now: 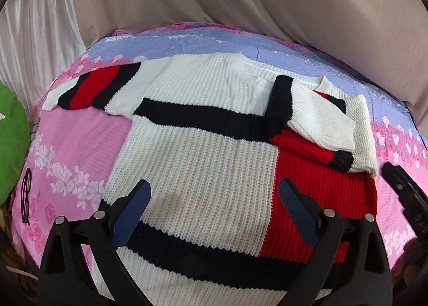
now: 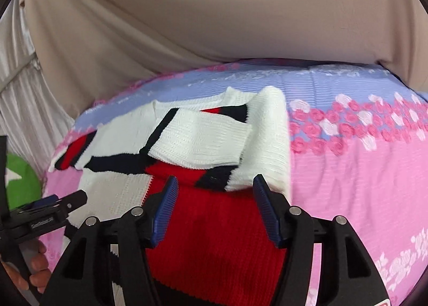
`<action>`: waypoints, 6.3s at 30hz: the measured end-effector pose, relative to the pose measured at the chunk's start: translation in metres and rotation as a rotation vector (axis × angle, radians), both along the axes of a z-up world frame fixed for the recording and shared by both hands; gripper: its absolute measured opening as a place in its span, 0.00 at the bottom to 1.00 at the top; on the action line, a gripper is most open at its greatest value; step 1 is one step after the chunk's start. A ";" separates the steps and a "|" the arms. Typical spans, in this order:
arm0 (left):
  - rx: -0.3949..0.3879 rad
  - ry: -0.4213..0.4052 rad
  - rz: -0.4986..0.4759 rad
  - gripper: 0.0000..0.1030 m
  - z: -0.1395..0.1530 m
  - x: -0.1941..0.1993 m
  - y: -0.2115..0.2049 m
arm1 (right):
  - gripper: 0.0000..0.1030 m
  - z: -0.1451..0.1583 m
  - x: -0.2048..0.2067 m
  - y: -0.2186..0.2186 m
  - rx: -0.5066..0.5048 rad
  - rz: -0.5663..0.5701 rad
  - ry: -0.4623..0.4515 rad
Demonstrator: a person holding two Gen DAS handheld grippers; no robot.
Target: Fold small clothes
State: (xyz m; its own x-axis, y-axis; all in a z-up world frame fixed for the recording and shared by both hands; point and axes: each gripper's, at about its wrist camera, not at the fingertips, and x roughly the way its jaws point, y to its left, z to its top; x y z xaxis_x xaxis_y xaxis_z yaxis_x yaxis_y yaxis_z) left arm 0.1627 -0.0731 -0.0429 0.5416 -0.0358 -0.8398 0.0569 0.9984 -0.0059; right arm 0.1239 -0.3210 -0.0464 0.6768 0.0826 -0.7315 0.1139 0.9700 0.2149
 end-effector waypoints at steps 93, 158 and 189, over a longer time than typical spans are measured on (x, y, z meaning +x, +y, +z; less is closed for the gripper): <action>0.077 -0.015 0.266 0.81 -0.033 0.047 0.164 | 0.23 -0.026 0.165 0.255 -0.006 0.393 -0.045; -0.012 -0.013 0.123 0.54 -0.016 0.002 0.077 | 0.62 -0.023 0.019 0.156 -0.258 0.317 -0.001; -0.386 0.139 0.299 0.31 -0.073 0.136 0.084 | 0.31 -0.080 0.060 -0.013 0.241 -0.257 0.064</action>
